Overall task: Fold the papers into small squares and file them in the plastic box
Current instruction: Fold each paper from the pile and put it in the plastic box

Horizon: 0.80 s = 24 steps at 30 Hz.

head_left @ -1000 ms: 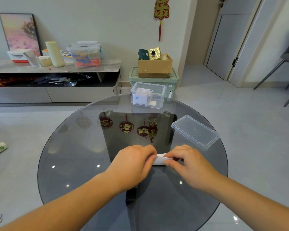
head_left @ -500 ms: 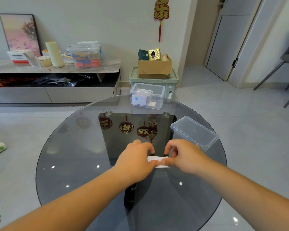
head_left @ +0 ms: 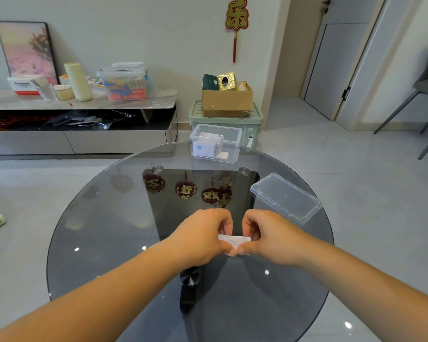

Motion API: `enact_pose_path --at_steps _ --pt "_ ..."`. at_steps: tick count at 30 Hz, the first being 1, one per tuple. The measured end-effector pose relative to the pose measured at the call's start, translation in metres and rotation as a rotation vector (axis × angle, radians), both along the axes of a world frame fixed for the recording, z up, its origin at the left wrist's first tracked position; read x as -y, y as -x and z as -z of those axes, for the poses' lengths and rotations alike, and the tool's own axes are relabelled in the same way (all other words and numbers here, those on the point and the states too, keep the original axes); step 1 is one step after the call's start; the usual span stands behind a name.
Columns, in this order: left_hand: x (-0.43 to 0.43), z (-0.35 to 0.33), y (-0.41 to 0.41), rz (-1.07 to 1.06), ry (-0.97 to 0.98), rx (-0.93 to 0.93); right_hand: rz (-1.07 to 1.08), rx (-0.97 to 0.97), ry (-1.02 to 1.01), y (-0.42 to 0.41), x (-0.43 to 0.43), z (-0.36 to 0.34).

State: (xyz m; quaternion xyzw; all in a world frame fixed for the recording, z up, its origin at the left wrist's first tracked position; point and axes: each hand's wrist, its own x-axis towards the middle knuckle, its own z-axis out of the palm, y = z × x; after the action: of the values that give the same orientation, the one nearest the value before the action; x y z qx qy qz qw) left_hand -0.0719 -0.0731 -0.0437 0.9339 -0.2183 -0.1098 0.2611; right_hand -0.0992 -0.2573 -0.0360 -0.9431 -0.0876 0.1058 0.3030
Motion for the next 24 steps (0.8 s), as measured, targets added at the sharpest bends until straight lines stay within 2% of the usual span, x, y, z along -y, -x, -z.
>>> enact_pose_path --at_steps 5,11,20,24 --pt "-0.003 0.001 0.0 0.023 0.053 -0.057 -0.045 0.014 -0.018 0.001 -0.003 0.0" --pt "-0.006 -0.002 0.001 0.046 0.062 -0.021 -0.018 0.069 -0.082 0.002 -0.007 0.003" --pt "-0.016 -0.017 -0.012 -0.127 0.249 0.084 0.154 0.145 -0.211 -0.012 -0.009 -0.015" --pt "-0.021 -0.031 -0.035 -0.114 0.233 0.105 0.148 0.106 -0.31 -0.032 -0.012 -0.027"
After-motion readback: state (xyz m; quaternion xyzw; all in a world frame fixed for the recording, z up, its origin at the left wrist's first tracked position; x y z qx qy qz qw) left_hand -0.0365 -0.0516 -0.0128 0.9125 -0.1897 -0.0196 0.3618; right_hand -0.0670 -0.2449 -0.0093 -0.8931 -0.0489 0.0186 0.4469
